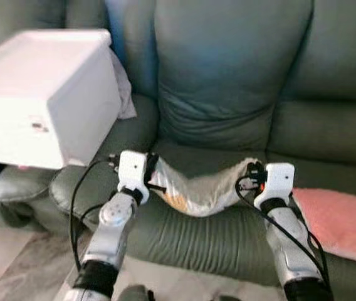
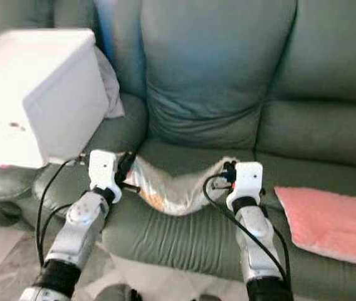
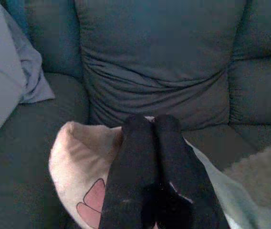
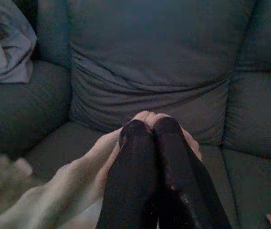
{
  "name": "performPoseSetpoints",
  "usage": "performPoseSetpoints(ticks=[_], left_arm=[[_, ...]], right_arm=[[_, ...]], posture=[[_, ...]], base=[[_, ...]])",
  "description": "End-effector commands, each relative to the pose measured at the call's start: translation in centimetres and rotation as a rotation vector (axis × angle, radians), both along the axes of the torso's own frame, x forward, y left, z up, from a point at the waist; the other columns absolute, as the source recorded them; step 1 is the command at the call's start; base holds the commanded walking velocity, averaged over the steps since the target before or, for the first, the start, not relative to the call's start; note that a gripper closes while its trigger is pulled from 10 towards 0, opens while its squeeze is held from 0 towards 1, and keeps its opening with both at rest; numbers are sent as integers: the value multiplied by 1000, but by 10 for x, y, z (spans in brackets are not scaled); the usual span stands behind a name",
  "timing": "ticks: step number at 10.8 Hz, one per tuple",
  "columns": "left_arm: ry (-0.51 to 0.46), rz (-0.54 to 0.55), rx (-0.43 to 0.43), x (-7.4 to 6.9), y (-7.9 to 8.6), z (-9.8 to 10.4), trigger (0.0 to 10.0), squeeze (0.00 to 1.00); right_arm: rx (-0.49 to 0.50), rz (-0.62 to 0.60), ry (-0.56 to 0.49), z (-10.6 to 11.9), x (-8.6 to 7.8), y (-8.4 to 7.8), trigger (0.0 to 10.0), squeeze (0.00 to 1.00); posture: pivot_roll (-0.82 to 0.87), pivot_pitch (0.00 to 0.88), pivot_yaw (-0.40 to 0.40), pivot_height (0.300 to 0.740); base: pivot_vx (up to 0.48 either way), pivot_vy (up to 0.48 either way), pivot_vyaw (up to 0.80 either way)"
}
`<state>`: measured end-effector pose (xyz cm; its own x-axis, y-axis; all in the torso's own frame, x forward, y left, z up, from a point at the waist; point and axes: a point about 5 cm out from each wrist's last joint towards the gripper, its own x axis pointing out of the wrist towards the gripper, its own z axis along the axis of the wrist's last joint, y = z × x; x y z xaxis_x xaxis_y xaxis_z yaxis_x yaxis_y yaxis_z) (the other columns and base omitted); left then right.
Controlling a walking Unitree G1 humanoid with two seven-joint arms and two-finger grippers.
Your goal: Move the pillow to the sofa
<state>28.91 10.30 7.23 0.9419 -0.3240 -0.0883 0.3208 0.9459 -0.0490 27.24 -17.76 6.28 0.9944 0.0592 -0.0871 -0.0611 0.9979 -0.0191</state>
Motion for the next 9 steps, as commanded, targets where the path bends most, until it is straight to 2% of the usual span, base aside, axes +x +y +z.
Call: performPoseSetpoints(ticks=[1, 2, 9], left_arm=[[-22, -22, 3, 1, -1, 6, 10000, 0], [-20, -29, 3, 1, -1, 6, 10000, 0], [-7, -36, 9, 1, -4, 7, 10000, 0]], right_arm=[[1, 8, -36, 8, 2, 4, 10000, 0], [4, 9, -35, 8, 1, 5, 10000, 0], [24, 6, -41, 8, -1, 6, 10000, 0]], posture=[[-33, 0, 40, 740], [-31, 0, 41, 736], [-33, 0, 46, 616]], base=[[0, 0, 0], [0, 0, 0], [0, 0, 0]])
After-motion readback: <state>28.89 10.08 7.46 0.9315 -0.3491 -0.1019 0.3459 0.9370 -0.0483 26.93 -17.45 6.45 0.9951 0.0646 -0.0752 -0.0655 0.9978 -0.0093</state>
